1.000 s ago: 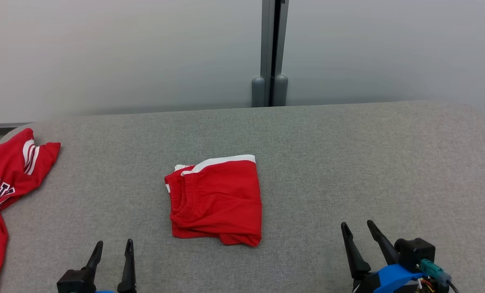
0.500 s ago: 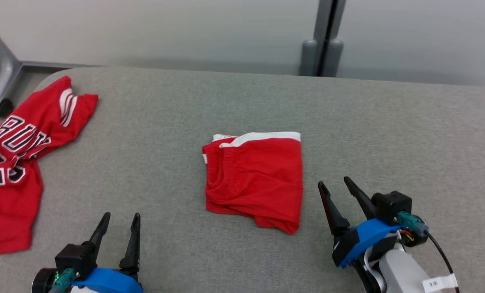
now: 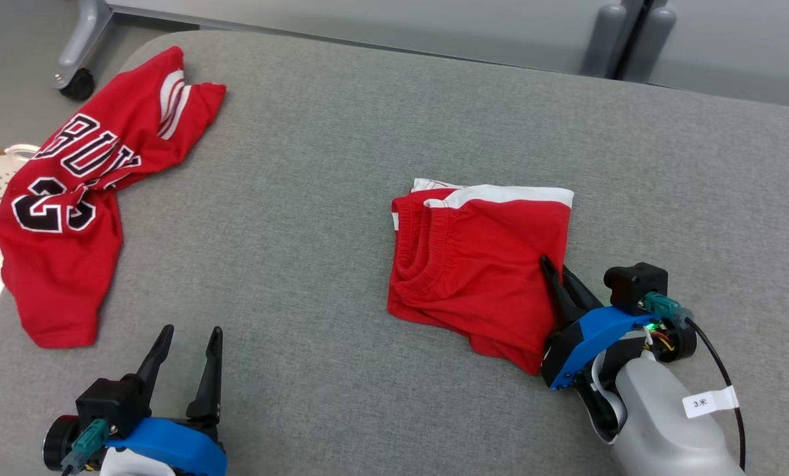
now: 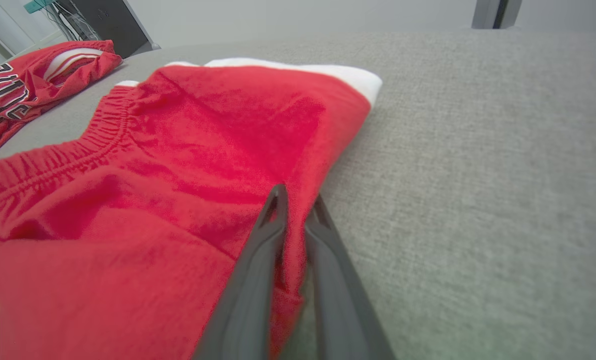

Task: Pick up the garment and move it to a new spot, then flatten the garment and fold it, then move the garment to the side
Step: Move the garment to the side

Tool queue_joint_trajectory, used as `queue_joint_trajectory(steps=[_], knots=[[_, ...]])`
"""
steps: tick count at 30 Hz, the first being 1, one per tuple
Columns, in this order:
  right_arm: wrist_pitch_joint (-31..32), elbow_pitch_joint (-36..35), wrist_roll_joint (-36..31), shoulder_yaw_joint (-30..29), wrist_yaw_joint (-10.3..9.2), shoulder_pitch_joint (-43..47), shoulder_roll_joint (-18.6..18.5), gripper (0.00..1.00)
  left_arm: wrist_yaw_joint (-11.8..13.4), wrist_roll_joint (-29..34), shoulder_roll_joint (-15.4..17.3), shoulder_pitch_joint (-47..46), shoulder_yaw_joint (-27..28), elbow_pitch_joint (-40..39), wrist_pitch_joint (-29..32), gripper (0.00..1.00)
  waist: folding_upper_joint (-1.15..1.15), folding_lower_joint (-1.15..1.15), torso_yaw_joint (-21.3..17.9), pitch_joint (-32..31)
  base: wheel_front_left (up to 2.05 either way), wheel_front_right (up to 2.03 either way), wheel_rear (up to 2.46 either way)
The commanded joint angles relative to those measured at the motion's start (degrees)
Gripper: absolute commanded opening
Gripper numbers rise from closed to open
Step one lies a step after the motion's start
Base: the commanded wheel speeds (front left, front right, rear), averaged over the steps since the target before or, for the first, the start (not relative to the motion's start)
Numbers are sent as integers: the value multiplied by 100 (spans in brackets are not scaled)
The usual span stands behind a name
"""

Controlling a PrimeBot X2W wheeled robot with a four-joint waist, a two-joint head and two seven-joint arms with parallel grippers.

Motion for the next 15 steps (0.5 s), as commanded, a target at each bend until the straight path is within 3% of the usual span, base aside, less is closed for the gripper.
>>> queue_joint_trajectory(steps=[1, 6, 15], knots=[[2, -3, 10, 15, 0, 72, -31, 0, -7, -26, 24, -89, 32, -39, -24, 100, -1, -1, -76, -50, 0, 0, 0], [-4, -438, 41, 91, -1, 283, -36, 0, -7, 77, 68, 56, -17, -218, -24, 100, -1, -1, -724, -170, 0, 0, 0], [-8, -1226, 130, 289, 0, 791, -28, 0, -7, 395, 60, 203, -198, -759, -24, 100, -1, -1, -2634, -347, 0, 0, 0]])
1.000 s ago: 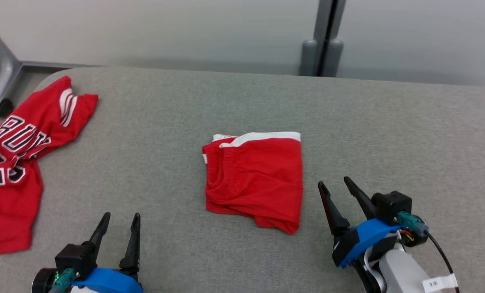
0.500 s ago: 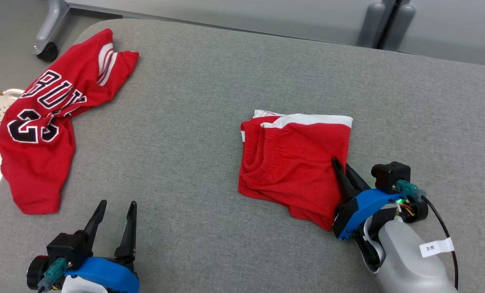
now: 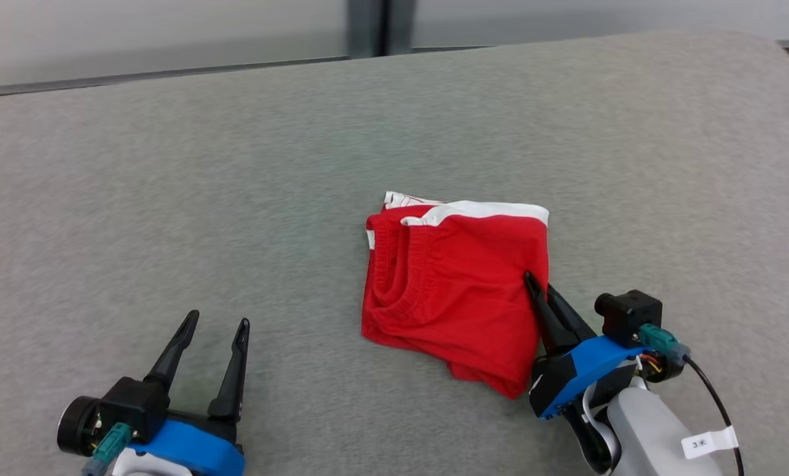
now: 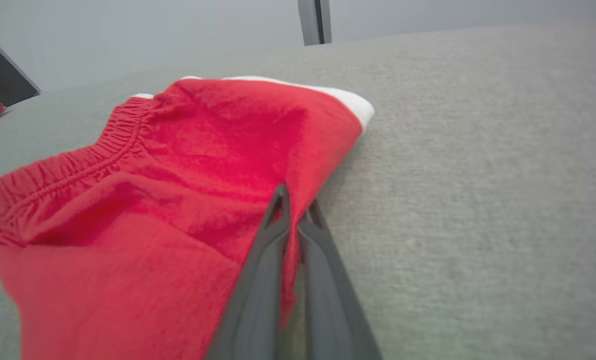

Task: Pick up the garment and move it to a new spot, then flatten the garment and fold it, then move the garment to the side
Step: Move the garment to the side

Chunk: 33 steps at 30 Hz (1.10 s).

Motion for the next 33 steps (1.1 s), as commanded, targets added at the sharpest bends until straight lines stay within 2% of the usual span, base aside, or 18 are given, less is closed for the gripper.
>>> queue_joint_trajectory(steps=[1, 6, 9, 15, 18, 22, 29, 33], knots=[[-22, -53, 14, 21, -1, 102, -26, 0, -7, 37, 2, 57, 7, -47, -25, 100, -1, 0, -583, -482, 0, 0, 0], [-22, -432, 99, 193, -1, 416, -24, 0, -7, 157, 3, 201, -109, -262, -24, 100, -1, 0, -1463, -471, 0, 0, 0], [-21, -591, 122, 228, -1, 623, -24, 0, -7, 184, 30, 296, -213, -420, -25, 100, -1, 0, -1842, -437, 0, 0, 0], [-22, -790, -5, 181, -1, 842, -22, 0, -7, 222, 127, 482, -317, -597, -24, 100, -1, 0, -2218, -281, 0, 0, 0], [-22, -790, -285, 90, -1, 839, -18, 0, -7, 214, 230, 529, -395, -627, -24, 100, -1, 0, -2158, -165, 0, 0, 0], [-23, -718, -799, -194, -1, 526, -20, 0, -7, 152, 421, 523, -450, -669, -24, 100, -1, 0, -1859, 35, 0, 0, 0], [7, -460, -2203, -1449, -1, -301, -26, 0, -7, -87, 865, 352, -484, -735, -24, 100, -1, 0, -1059, 487, 0, 0, 0], [315, -562, -3067, -2314, -1, -698, -26, 0, -7, -234, 1052, 291, -436, -763, -24, 100, -1, 0, -688, 712, 0, 0, 0]])
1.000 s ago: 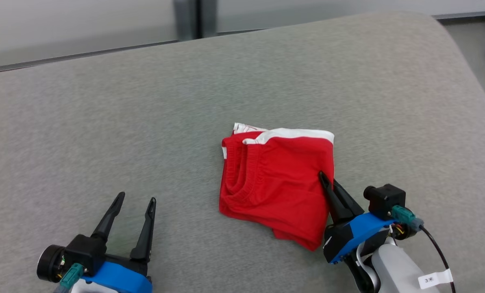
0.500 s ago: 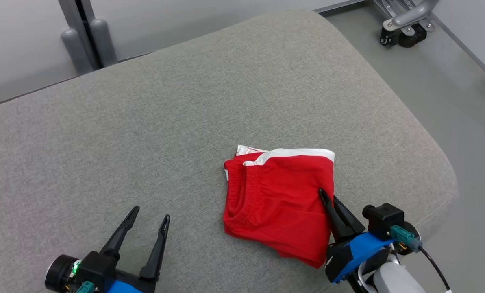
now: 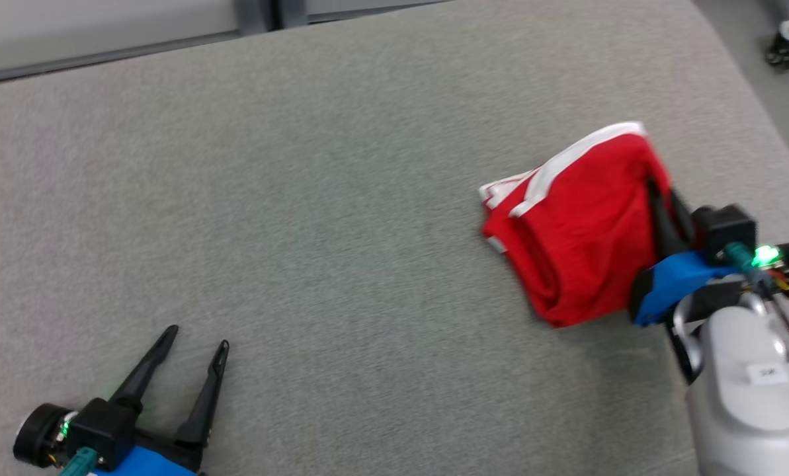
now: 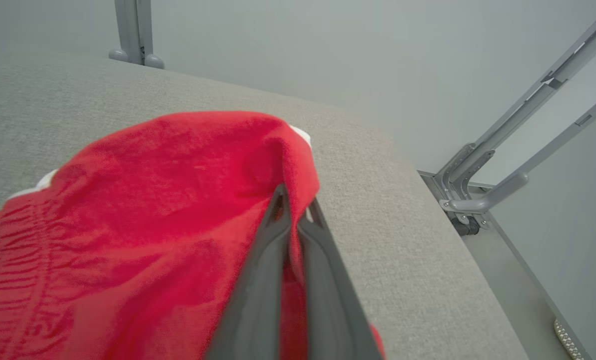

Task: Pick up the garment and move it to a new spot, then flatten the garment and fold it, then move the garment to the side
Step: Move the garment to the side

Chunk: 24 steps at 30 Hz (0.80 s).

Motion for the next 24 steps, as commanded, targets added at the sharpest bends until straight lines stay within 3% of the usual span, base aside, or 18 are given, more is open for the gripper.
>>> queue_joint_trajectory(steps=[1, 6, 15, 16, 17, 24], knots=[[170, -129, -383, -445, -2, -217, -26, 0, -7, -58, 102, -148, 41, -47, -24, 100, 0, -1, 452, 418, 0, 0, 0], [581, -573, -1215, -1559, -3, -508, -29, 0, -6, -194, 309, -288, 50, -134, -18, 100, 0, -1, 782, 770, 0, 0, 0], [947, -1372, -1921, -2989, -3, -818, -34, 0, 8, -335, 569, -468, 89, -240, 17, 100, 0, -1, 1087, 1263, 0, 0, 0], [972, -1382, -1979, -3120, -4, -860, -36, 44, 9, -342, 577, -475, 90, -239, 22, 100, 0, -1, 1101, 1289, 0, 0, 0], [938, -1394, -1980, -3256, -3, -925, -30, 100, 13, -349, 589, -482, 85, -241, 25, 100, 0, -1, 1115, 1313, 0, 0, 0], [129, -1044, -2026, -3499, -3, -1404, -26, 100, 14, -387, 481, -567, 123, -189, 29, 100, 0, -1, 1150, 1220, 0, 0, 0]])
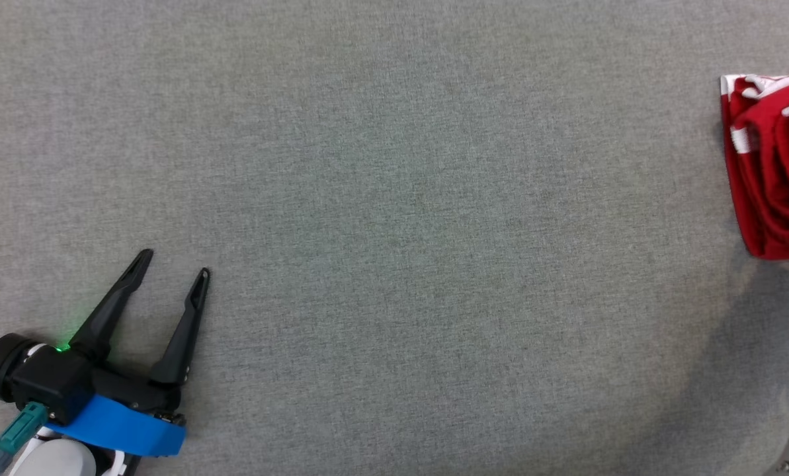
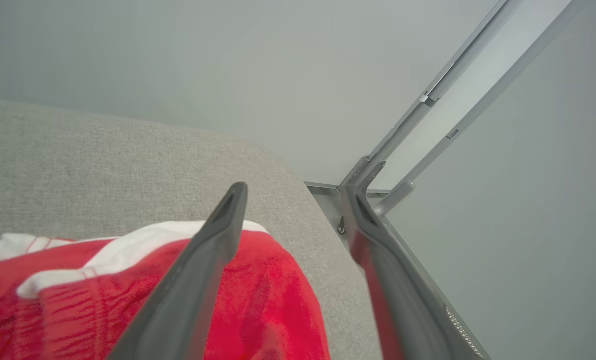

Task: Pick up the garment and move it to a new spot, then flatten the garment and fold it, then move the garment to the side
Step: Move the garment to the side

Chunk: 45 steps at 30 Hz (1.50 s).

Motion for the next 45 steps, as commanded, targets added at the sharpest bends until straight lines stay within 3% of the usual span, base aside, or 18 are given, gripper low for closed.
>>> queue_joint_trajectory(steps=[1, 4, 8, 15, 19, 26, 35, 45], knots=[[-274, 275, 139, 144, -1, -231, -14, 100, 38, -24, -24, 68, 63, 330, 97, 100, 0, 0, 2, -112, 0, 0, 0], [-444, 557, 326, 380, -1, -345, -17, 100, 32, -35, -122, 42, 169, 324, 82, 100, 0, 0, 20, -249, 0, 0, 0], [-543, 900, 865, 1158, -1, -277, -30, 100, 29, 14, -330, -15, 335, 387, 65, 100, 0, 0, 57, -575, 0, 0, 0], [-544, 760, 2365, 2646, -1, 673, -24, 100, 29, 89, -729, -161, 652, 826, 59, 100, 0, 0, 235, -1217, 0, 0, 0], [-545, 843, 2985, 3161, -1, 1256, -22, 100, 29, 183, -940, -190, 792, 1131, 59, 100, 0, 0, 352, -1537, 0, 0, 0], [-546, 904, 3660, 3681, -1, 2055, -26, 100, 29, 401, -1282, -71, 1133, 1551, 58, 100, 0, 0, 430, -2026, 0, 0, 0], [-547, 739, 4029, 4270, -1, 2691, -22, 100, 28, 735, -1745, 186, 1663, 1930, 59, 100, 0, 0, 340, -2603, 0, 0, 0], [-547, 756, 4325, 4489, -1, 3088, -22, 100, 28, 1125, -2204, 554, 2019, 2086, 59, 100, 0, 0, 234, -3108, 0, 0, 0]])
